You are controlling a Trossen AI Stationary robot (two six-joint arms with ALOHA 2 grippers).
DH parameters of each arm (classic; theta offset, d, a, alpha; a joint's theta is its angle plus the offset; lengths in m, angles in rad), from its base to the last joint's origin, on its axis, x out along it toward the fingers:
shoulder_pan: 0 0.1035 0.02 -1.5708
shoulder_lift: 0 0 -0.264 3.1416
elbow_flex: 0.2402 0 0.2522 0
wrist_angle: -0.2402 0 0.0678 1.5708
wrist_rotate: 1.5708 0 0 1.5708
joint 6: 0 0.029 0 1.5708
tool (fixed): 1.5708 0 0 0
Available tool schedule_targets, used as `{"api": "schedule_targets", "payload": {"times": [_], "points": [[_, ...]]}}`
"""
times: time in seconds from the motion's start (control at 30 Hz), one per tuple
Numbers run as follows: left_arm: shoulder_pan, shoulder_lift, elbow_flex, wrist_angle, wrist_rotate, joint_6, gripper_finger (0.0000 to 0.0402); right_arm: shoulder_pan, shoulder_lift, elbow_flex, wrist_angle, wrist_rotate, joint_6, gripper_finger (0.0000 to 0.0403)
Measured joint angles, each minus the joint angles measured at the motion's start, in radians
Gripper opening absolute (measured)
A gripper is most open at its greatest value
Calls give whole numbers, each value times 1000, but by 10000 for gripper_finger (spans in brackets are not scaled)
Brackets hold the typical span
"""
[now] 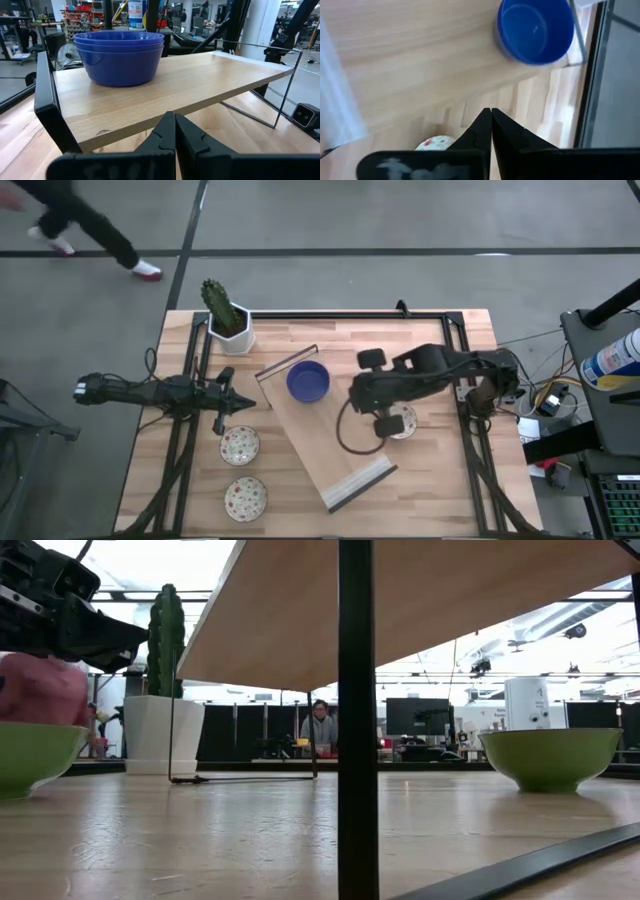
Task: Pick & Place Mini bowls
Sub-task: Put the top right white patterned bowl on the shelf
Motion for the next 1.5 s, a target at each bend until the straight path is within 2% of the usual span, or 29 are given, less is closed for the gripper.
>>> {"api": "schedule_targets", "payload": {"times": [0.17,0.53,0.87,1.07,1.3,1.5], "points": [[0,0,0,0,0,0,0,39,-78,-138,0,1,94,8],[0,0,0,0,0,0,0,102,-262,-544,20,19,303,8],[0,0,0,0,0,0,0,218,-426,-870,279,-17,447,10],[0,0,0,0,0,0,0,249,-429,-1006,415,-42,469,51],[0,0,0,0,0,0,0,268,-419,-1104,422,-44,561,120],[0,0,0,0,0,0,0,330,-419,-1184,498,-39,564,140]]}}
